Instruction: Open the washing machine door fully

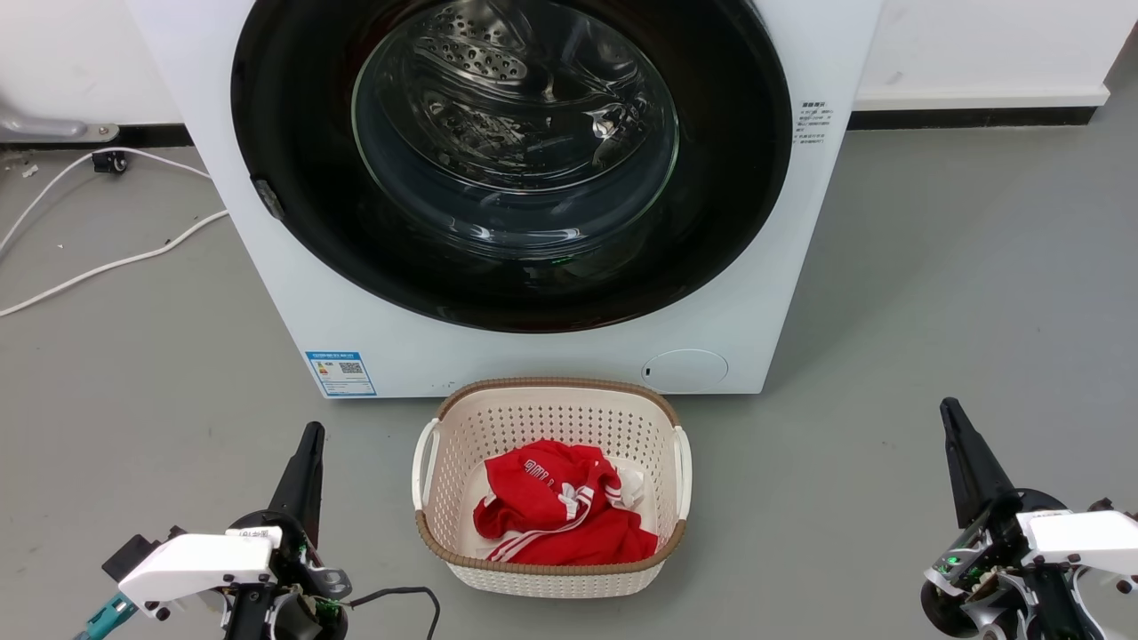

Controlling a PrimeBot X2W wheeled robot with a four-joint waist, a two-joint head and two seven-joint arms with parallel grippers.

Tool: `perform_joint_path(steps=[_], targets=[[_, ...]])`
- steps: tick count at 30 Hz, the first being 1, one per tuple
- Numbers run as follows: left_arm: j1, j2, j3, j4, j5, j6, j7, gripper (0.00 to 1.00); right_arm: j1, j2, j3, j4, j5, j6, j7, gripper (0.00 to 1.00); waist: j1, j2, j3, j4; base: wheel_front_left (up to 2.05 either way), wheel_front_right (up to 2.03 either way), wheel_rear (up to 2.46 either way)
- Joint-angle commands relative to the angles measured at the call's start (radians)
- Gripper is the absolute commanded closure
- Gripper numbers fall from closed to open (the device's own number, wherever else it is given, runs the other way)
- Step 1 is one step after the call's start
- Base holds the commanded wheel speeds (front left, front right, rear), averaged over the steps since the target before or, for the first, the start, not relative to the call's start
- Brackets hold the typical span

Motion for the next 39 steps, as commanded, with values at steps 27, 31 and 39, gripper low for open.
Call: perform_joint_path(steps=[27, 31, 39], targets=[[-0.006, 0.001, -0.029, -0.076, 0.214, 0.000, -0.088, 0.00, 0.017, 0.000, 0.014, -0.061, -0.168, 0.000, -0.088, 0.00, 0.0000, 0.0000, -0.001, 0.001, 0.00, 0.00, 0.00], [-0.011, 0.006, -0.038, -0.107, 0.312, 0.000, -0.105, 0.00, 0.021, 0.000, 0.017, -0.092, -0.286, 0.000, -0.105, 0.00, 0.0000, 0.0000, 0.000, 0.001, 0.00, 0.00, 0.00], [-0.015, 0.008, -0.044, -0.144, 0.496, 0.000, -0.138, 0.00, 0.028, 0.000, 0.024, -0.136, -0.480, 0.000, -0.137, 0.00, 0.0000, 0.0000, 0.001, -0.001, 0.00, 0.00, 0.00]])
